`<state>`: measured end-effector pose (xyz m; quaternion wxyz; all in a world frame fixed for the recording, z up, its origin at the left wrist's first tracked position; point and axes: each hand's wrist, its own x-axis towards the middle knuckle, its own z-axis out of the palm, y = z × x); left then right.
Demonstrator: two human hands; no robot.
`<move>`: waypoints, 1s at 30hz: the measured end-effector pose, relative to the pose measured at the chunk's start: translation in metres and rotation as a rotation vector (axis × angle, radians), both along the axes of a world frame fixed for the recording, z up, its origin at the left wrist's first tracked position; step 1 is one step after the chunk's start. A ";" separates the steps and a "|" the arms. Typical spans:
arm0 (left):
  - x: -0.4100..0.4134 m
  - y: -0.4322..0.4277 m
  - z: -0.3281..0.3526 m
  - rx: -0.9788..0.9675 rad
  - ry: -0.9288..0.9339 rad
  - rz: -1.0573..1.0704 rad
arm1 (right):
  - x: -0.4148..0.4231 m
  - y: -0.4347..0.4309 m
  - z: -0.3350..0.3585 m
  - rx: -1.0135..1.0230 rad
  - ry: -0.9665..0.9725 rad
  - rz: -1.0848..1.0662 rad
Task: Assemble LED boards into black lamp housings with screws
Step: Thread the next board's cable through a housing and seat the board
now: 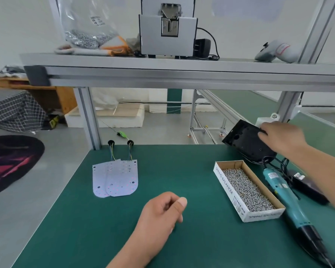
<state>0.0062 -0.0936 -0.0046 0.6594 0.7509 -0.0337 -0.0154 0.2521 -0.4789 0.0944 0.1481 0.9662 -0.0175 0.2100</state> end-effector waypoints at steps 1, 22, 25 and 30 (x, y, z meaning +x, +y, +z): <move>0.000 0.000 0.000 0.001 0.003 0.001 | -0.002 0.000 0.000 0.047 -0.022 0.012; -0.006 -0.004 0.000 -0.074 -0.047 0.178 | -0.203 0.127 -0.041 0.775 0.304 0.414; -0.008 -0.004 0.001 -0.037 -0.069 0.186 | -0.232 0.147 -0.053 0.833 0.512 0.448; -0.002 -0.006 0.000 0.212 -0.040 0.225 | -0.252 0.149 -0.067 0.802 0.655 0.440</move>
